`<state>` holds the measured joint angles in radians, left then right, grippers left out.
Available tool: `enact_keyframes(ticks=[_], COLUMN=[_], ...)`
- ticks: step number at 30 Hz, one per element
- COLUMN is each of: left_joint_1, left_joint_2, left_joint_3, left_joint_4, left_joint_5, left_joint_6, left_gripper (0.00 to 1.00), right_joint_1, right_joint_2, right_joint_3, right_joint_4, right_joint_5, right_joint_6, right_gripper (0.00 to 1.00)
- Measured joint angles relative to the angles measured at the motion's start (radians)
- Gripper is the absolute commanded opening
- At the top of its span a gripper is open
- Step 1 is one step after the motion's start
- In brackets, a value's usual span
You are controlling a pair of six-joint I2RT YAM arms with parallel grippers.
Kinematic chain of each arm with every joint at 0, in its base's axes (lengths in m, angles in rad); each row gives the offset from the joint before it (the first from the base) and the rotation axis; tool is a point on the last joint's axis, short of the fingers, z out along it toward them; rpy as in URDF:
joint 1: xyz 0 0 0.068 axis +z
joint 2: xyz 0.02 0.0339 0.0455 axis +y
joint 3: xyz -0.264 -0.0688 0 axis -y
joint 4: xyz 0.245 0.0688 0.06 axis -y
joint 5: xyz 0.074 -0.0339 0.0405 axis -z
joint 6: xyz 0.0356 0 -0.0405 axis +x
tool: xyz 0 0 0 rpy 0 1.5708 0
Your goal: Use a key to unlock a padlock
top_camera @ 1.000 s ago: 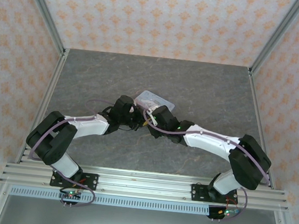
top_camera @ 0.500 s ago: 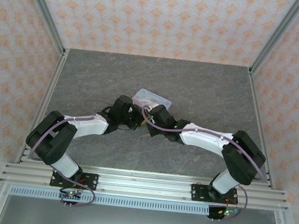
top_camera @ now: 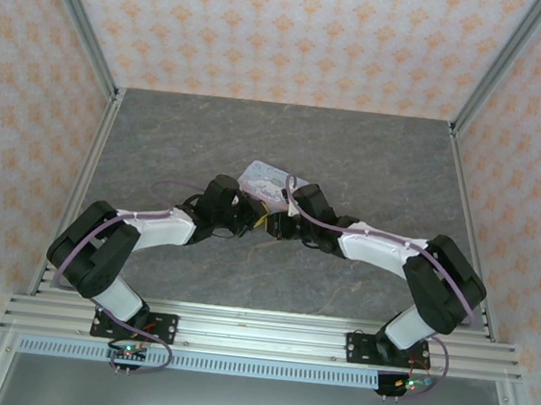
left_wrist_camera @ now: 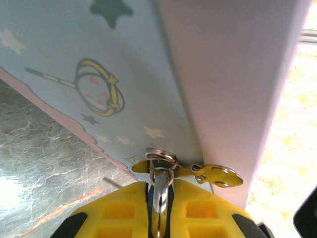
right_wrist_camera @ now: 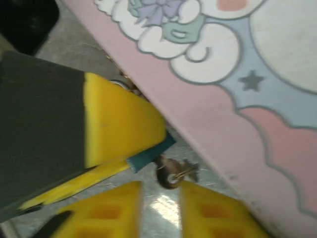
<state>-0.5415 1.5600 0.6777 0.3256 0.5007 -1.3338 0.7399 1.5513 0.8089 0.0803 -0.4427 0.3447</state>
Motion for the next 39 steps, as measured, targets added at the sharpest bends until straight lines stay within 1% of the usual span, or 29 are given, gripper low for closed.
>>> enact_keyframes(ticks=[7,10,19,26,27,29,32,34,36,39], left_joint_1=[-0.009,-0.013,-0.041,-0.076,-0.080,-0.085,-0.090,-0.104,-0.121,-0.130], left_joint_2=[0.000,0.000,0.015,0.053,0.053,0.053,0.053,0.052,0.050,0.024], left_joint_3=[0.000,-0.002,-0.031,-0.042,-0.045,-0.046,-0.047,-0.051,-0.059,-0.078], left_joint_4=[0.010,0.010,0.025,0.056,0.057,0.057,0.056,0.058,0.057,0.049], left_joint_5=[0.023,0.027,0.013,-0.024,-0.035,-0.052,-0.069,-0.056,-0.044,-0.037], left_joint_6=[0.008,0.019,0.023,0.023,0.023,0.023,0.025,0.030,0.027,0.028], left_gripper=[0.00,0.00,0.00,0.00,0.02,0.10,0.32,0.46,0.54,0.64], right_joint_1=[0.003,0.003,0.010,0.022,0.023,0.023,0.022,0.009,-0.006,-0.024], right_joint_2=[-0.182,-0.230,-0.227,-0.192,-0.187,-0.179,-0.165,-0.145,-0.133,-0.114], right_joint_3=[-0.090,-0.140,-0.247,-0.276,-0.277,-0.277,-0.277,-0.278,-0.277,-0.268], right_joint_4=[0.071,0.113,0.278,0.358,0.365,0.374,0.391,0.409,0.427,0.442], right_joint_5=[0.016,0.034,0.039,0.055,0.058,0.062,0.071,0.082,0.092,0.101], right_joint_6=[0.060,0.108,0.310,0.381,0.386,0.389,0.389,0.388,0.388,0.384], right_gripper=[0.54,0.55,0.55,0.55,0.55,0.55,0.55,0.55,0.55,0.55])
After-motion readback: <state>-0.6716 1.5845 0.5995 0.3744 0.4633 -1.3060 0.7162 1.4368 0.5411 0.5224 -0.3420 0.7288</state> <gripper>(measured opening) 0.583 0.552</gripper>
